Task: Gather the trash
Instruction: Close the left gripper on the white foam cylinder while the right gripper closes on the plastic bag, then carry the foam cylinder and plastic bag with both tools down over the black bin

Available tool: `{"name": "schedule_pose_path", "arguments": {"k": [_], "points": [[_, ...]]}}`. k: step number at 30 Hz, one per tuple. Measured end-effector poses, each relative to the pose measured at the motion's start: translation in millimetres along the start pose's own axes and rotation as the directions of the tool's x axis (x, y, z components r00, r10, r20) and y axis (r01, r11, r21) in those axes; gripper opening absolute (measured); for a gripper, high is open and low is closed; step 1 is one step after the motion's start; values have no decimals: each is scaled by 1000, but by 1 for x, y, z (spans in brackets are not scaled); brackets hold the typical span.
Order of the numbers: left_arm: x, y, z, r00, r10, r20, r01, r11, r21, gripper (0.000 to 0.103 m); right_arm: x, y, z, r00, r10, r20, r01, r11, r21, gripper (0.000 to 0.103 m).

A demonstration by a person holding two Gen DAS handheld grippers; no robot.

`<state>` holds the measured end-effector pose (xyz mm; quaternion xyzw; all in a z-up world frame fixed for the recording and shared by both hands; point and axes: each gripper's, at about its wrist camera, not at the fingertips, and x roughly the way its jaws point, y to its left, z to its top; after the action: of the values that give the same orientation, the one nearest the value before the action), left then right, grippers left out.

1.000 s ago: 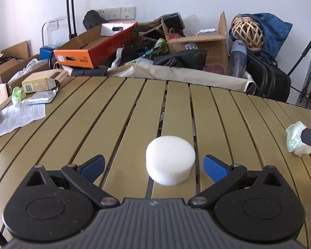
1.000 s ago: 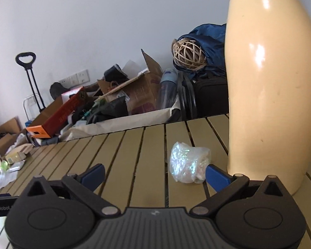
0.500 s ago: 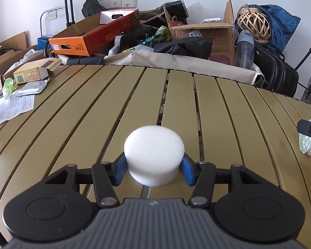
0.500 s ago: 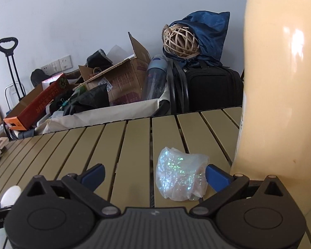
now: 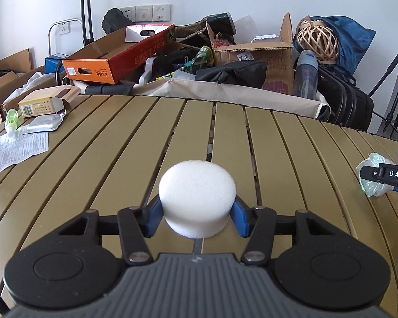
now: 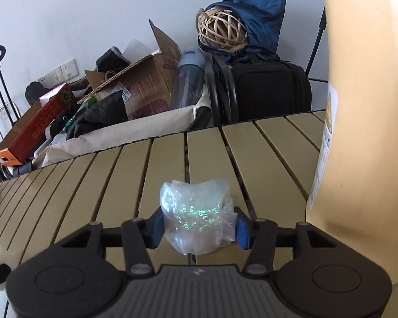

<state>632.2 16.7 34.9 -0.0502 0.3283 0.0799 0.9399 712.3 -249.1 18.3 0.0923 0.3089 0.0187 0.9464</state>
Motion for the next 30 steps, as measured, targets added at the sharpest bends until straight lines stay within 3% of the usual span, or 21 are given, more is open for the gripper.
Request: {"name": "schedule_pose_path", "arguments": {"k": [10,30], "points": [[-41,4,-3,999,-7,41,7,1000,7,54,-45,3,-3,997,67,47,-68,997,28,44],[-188,16,-40,987,-64,149,60,998,35,54,-214,37,-49,979,155,134,-151,988,-44,43]]}}
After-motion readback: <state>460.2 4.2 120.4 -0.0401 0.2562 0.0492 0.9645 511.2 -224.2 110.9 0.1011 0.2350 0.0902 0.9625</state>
